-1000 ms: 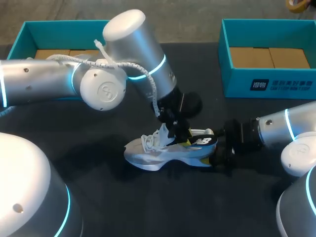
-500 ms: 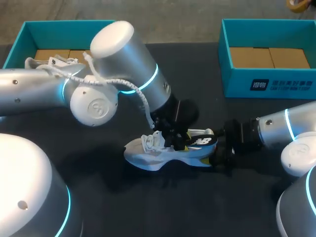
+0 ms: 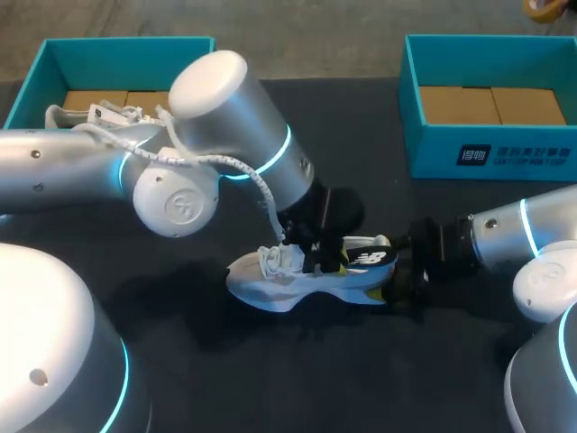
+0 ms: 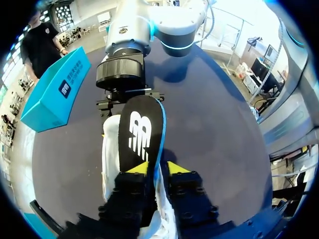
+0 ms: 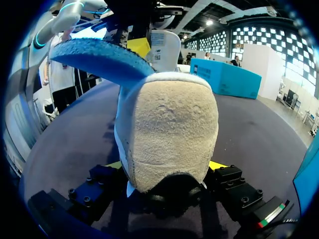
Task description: Take the shoe out of the shoebox, open the shoe tongue, remove and reinsert the insole, then place the shoe into the shoebox
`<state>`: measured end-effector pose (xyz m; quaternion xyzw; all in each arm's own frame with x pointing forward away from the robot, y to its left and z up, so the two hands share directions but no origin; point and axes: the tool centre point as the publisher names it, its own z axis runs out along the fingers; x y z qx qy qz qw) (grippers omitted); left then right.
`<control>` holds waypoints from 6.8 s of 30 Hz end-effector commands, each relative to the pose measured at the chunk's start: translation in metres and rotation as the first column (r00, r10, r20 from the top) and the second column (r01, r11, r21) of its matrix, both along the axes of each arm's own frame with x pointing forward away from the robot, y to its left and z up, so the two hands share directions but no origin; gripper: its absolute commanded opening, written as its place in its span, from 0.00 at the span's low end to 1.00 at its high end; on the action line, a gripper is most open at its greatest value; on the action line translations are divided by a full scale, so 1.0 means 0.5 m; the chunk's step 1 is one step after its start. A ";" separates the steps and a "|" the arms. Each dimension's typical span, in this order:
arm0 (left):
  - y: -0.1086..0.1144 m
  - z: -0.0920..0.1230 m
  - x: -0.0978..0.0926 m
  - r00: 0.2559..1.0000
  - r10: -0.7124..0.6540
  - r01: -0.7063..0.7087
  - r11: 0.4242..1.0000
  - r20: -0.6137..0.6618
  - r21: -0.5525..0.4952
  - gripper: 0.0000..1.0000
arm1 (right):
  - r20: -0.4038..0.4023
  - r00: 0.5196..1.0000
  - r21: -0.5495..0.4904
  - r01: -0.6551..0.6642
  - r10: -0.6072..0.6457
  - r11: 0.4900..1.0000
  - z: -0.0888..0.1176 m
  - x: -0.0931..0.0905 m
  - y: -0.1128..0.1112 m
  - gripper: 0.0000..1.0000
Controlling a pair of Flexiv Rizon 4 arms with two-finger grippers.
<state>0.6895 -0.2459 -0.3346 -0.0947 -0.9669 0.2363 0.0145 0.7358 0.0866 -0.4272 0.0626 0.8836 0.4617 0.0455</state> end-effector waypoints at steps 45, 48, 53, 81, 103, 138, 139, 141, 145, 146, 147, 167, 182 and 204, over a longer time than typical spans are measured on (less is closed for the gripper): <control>0.030 0.052 -0.058 0.976 -0.005 0.014 0.999 0.218 -0.040 0.57 | -0.001 1.000 -0.007 0.002 -0.002 1.000 0.001 0.000 0.001 0.00; 0.021 0.042 -0.049 0.971 0.011 -0.002 0.999 0.238 -0.037 0.48 | -0.001 1.000 -0.007 0.002 -0.002 1.000 0.001 0.000 0.001 0.00; 0.009 0.029 -0.039 0.965 0.023 -0.012 0.999 0.261 -0.043 0.49 | -0.001 1.000 -0.007 0.002 -0.002 1.000 0.001 0.000 0.001 0.00; -0.033 -0.021 0.014 0.949 0.085 -0.063 0.995 0.303 -0.079 0.42 | -0.001 1.000 -0.007 0.002 -0.002 1.000 0.001 0.000 0.001 0.00; -0.037 -0.031 0.034 0.949 0.087 -0.068 0.995 0.304 -0.072 0.01 | -0.001 1.000 -0.007 0.002 -0.002 1.000 0.001 0.000 0.001 0.00; 0.014 0.105 0.014 0.970 0.103 -0.036 0.956 0.220 -0.290 0.00 | -0.001 1.000 -0.007 0.002 -0.002 1.000 0.001 0.000 0.001 0.00; 0.012 0.110 0.015 0.972 0.100 -0.031 0.952 0.212 -0.304 0.00 | -0.001 1.000 -0.007 0.002 -0.002 1.000 0.001 0.000 0.001 0.00; 0.010 0.114 0.015 0.974 0.096 -0.029 0.950 0.204 -0.311 0.00 | -0.001 1.000 -0.007 0.002 -0.002 1.000 0.001 0.000 0.001 0.00; 0.001 0.129 0.020 0.980 0.088 -0.022 0.941 0.181 -0.338 0.00 | -0.001 1.000 -0.007 0.002 -0.002 1.000 0.001 0.000 0.001 0.00; -0.002 0.132 0.021 0.979 0.089 -0.023 0.940 0.181 -0.339 0.00 | -0.001 1.000 -0.007 0.002 -0.002 1.000 0.001 0.000 0.001 0.00; -0.002 0.132 0.022 0.979 0.089 -0.022 0.940 0.181 -0.340 0.00 | -0.001 1.000 -0.007 0.002 -0.002 1.000 0.001 0.000 0.001 0.00; -0.047 0.258 -0.003 0.991 0.002 0.062 0.877 0.134 -0.476 0.00 | -0.001 1.000 -0.007 0.002 -0.002 1.000 0.001 0.000 0.001 0.00; -0.060 0.355 -0.036 0.979 -0.152 0.199 0.839 0.133 -0.507 0.00 | -0.001 1.000 -0.007 0.002 -0.002 1.000 0.001 0.000 0.001 0.00; -0.064 0.368 -0.037 0.977 -0.155 0.206 0.848 0.144 -0.488 0.00 | -0.001 1.000 -0.007 0.002 -0.002 1.000 0.001 0.000 0.001 0.00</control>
